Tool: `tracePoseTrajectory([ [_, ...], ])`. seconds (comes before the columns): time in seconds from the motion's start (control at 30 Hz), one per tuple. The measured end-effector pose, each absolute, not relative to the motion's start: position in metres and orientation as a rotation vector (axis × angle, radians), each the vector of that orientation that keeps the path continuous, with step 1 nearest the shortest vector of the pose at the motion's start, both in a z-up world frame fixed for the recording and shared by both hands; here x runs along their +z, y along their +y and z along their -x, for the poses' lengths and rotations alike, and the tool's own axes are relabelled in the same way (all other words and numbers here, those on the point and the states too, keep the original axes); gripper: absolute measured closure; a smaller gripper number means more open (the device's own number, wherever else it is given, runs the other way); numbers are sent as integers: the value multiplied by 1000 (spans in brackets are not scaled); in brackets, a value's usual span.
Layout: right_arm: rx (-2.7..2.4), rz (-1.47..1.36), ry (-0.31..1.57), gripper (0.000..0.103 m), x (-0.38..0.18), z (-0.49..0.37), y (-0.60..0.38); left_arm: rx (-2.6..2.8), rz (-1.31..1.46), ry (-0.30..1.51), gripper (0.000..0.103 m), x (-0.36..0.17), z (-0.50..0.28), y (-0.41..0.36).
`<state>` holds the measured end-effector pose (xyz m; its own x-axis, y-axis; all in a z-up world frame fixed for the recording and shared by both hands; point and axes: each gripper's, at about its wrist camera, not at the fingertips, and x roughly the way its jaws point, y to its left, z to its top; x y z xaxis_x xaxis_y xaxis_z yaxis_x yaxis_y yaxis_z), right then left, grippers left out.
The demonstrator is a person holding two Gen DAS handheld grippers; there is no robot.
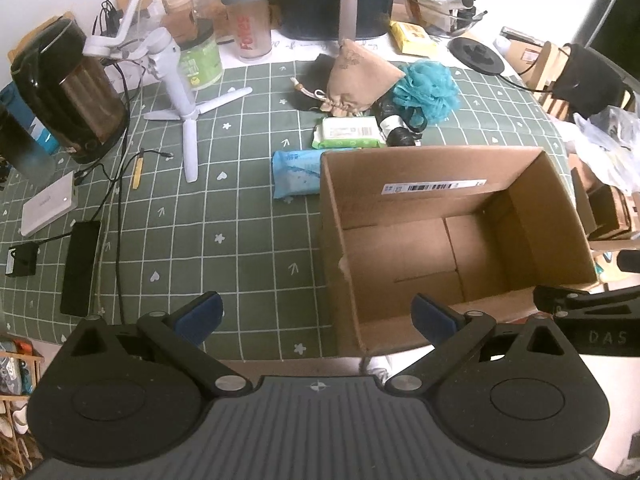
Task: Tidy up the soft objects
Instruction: 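Move both tools over the open cardboard box toward the items beyond it, then reach the right tool to the teal mesh pouf and close on it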
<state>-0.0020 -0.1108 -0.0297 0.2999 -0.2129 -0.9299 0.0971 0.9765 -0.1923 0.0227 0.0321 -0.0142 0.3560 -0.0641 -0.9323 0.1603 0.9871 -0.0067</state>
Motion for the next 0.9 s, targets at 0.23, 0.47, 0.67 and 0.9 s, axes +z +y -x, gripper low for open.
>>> tracePoseTrajectory([
  [0.23,-172,119,1254,0,-33,-12,-131,-156,-83,1209,0,-18,-33,16],
  [0.47,-135,150,1252,0,-36,-27,-157,-117,-58,1212,0,-21,-45,4],
  [0.67,-80,200,1227,0,-36,-37,-176,-77,-45,1212,0,-21,-53,-1],
  [0.9,-11,149,1211,0,-36,-50,-204,-56,-10,1178,0,-11,-60,-8],
])
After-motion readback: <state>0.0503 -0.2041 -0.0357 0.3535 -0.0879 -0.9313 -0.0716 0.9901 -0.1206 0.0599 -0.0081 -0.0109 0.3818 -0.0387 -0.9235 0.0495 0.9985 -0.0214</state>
